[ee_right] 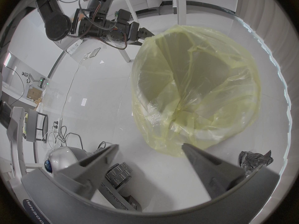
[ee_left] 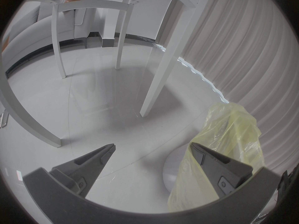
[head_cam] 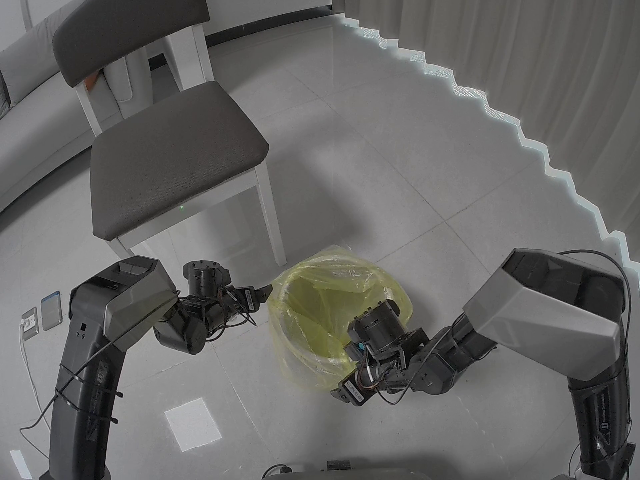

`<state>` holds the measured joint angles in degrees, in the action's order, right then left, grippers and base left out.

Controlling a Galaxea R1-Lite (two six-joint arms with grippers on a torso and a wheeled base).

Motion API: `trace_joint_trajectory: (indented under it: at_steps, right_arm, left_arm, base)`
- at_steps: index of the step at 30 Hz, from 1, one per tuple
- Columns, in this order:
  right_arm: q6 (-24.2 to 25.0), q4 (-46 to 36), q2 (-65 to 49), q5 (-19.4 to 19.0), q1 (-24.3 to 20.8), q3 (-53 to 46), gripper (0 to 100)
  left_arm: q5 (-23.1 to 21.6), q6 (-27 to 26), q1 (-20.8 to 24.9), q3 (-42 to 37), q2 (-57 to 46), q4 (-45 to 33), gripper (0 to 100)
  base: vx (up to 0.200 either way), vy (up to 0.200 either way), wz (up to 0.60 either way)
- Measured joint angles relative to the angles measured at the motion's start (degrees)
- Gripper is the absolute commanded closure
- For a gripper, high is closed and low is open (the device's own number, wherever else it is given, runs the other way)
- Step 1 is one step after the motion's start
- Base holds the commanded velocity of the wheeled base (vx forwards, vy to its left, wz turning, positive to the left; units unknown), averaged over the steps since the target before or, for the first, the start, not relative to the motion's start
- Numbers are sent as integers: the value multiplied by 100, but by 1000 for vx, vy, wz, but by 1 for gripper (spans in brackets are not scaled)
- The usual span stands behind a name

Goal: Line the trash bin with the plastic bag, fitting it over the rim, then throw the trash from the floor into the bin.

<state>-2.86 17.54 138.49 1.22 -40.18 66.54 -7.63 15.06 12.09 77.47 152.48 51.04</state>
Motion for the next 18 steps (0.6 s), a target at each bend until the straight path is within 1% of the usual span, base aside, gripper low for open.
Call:
trace_joint_trajectory:
  at_steps: [9,14,18]
  right_arm:
    - [-50,-48,-883,0,184,-551,0]
    - [-66,-60,-1418,-5,540,-719,0]
    - [-63,-63,-1586,-24,837,-463,0]
  left_arm:
    - [-11,90,-17,-55,-207,50,0]
    - [-20,128,-20,-154,-339,105,0]
    - [-16,169,-20,-272,-449,189,0]
  base:
    - [0,0,0]
    - [0,0,0]
    - [0,0,0]
